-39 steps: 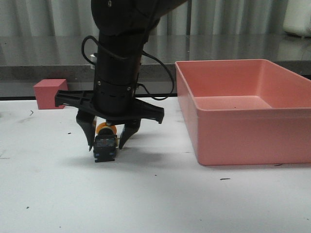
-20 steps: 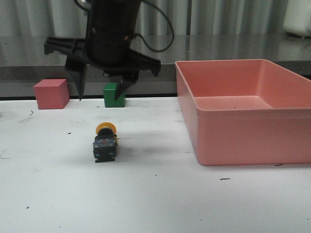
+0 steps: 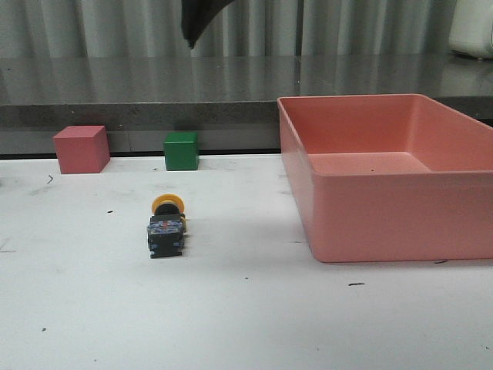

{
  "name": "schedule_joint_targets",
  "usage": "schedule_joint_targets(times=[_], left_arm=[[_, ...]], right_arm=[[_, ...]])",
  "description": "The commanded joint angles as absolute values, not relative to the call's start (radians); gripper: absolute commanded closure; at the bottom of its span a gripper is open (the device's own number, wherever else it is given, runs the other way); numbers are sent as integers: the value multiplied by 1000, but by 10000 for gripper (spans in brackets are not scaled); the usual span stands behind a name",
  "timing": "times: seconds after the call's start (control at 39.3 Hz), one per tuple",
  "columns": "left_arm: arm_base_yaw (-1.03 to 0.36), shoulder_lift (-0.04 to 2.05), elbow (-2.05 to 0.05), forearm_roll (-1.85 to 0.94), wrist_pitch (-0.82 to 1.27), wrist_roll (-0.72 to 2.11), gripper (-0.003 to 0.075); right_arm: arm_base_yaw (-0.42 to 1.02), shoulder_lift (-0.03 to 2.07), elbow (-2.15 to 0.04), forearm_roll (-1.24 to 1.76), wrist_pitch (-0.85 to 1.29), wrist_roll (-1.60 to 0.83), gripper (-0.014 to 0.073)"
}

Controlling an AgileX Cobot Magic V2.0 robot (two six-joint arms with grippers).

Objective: Place and stand button with both arms
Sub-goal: 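Open the right gripper, release the button lying down, and withdraw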

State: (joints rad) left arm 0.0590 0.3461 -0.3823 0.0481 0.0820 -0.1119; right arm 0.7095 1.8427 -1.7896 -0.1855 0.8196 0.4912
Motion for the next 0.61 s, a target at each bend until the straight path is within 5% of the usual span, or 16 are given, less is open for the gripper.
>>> schedule_joint_targets(times=[0.0, 0.58], left_arm=[[60, 361, -416, 50, 0, -119, 79], [60, 361, -416, 50, 0, -119, 79]], right_arm=[[664, 1721, -1752, -210, 782, 426, 658], [348, 1165, -1034, -192, 688, 361, 658]])
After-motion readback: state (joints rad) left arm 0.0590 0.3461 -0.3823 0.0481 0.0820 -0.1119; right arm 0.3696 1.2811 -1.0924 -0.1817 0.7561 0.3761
